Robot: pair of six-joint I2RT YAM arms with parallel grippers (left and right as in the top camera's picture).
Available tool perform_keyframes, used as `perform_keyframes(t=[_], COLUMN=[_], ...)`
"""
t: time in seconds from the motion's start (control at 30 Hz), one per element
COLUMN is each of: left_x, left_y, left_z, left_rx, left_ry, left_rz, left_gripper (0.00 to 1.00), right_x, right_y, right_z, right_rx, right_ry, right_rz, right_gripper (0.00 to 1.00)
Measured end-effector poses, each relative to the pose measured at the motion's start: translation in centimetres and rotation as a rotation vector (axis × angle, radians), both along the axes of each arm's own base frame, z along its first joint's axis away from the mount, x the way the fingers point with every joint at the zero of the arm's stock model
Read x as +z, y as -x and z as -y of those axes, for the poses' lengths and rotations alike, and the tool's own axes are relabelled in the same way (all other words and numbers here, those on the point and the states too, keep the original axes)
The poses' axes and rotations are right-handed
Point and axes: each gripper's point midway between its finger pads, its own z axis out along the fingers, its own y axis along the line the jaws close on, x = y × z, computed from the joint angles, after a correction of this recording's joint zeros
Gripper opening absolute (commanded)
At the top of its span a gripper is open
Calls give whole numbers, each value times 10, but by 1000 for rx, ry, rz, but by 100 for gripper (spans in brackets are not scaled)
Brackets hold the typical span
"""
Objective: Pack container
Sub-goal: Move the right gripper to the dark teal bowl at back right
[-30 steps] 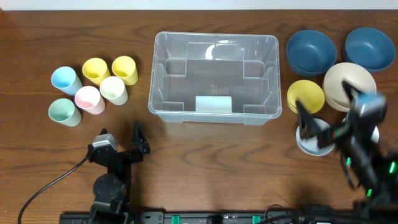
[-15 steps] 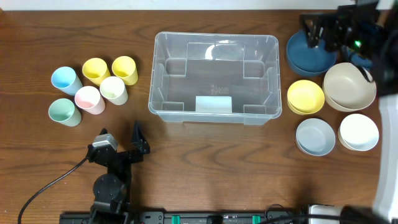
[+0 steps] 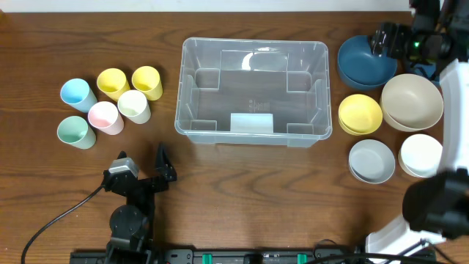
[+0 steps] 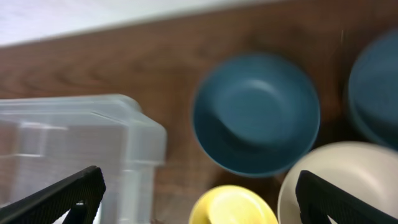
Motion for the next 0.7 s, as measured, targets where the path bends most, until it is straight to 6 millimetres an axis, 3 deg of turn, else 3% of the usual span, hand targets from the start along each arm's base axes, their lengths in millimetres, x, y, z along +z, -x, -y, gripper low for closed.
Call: perform_keyframes(t=[0.27,0.4,0.5,0.7], left_x=[0,0,0,0], left_y=[0,0,0,0], left_z=[0,0,0,0], left_rx=[0,0,0,0], left_ry=[0,0,0,0], left_rz=[0,0,0,0], left_gripper=[98,98,98,98], right_x=[-102,-118,-118,-122], right_y=[-11,-11,-13,-8], right_z=[11,14,17,27], right_rx=[-81,-137,-176,-240], right_ry=[-73,-96,-100,-66], right_rz=[-245,-289,-288,-316], right_gripper=[99,95,90,89])
